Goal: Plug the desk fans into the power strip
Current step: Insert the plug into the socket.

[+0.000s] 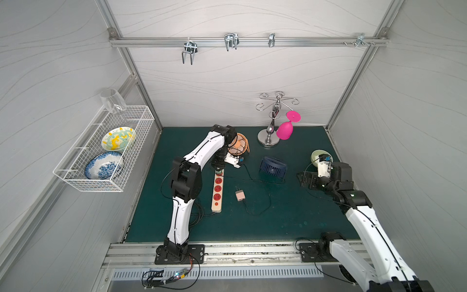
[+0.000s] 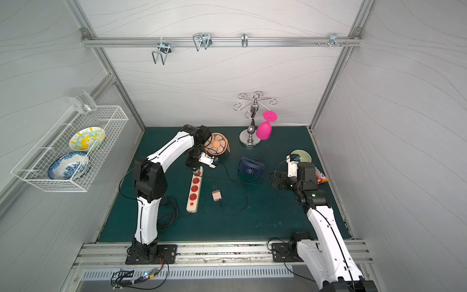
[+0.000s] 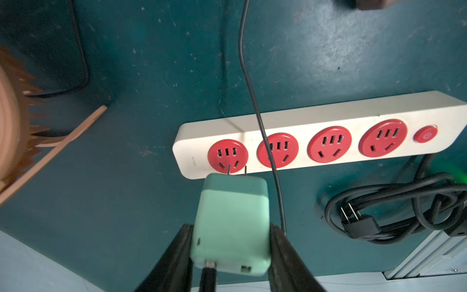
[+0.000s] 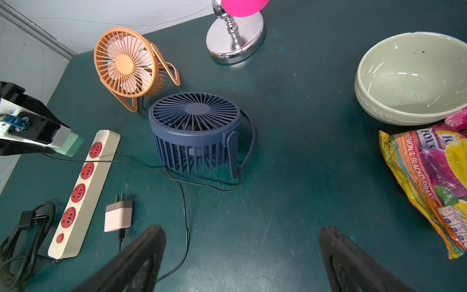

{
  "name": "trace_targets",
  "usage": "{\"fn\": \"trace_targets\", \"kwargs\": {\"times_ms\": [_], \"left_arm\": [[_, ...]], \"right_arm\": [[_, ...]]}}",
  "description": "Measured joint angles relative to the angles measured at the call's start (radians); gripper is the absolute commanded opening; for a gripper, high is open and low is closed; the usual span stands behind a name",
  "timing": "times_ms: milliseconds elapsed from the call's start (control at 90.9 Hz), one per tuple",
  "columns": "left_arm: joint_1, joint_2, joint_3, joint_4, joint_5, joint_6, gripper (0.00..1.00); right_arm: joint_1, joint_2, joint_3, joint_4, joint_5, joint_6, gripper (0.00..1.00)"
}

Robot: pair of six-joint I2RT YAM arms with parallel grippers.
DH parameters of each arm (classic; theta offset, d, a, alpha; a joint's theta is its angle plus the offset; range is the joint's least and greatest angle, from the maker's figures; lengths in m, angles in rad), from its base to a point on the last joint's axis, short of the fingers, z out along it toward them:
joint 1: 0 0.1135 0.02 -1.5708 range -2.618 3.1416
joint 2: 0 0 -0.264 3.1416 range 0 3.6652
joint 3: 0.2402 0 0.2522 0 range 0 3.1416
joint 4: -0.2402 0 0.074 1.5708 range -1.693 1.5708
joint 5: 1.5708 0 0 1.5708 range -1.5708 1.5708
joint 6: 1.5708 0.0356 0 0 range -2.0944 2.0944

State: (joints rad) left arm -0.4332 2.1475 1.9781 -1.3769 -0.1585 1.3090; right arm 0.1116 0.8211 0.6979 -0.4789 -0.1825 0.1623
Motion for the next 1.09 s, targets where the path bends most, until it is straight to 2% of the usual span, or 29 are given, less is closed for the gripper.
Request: {"fn": "trace_targets", "kwargs": {"times_ms": [1089], "left_arm": [[-0.014,0.031,-0.035,0.062,-0.049,-0.064,0.0]], "right_arm": [[0.01,-0.002,-0.006,0.007,0.02,-0.006,0.99]]}}
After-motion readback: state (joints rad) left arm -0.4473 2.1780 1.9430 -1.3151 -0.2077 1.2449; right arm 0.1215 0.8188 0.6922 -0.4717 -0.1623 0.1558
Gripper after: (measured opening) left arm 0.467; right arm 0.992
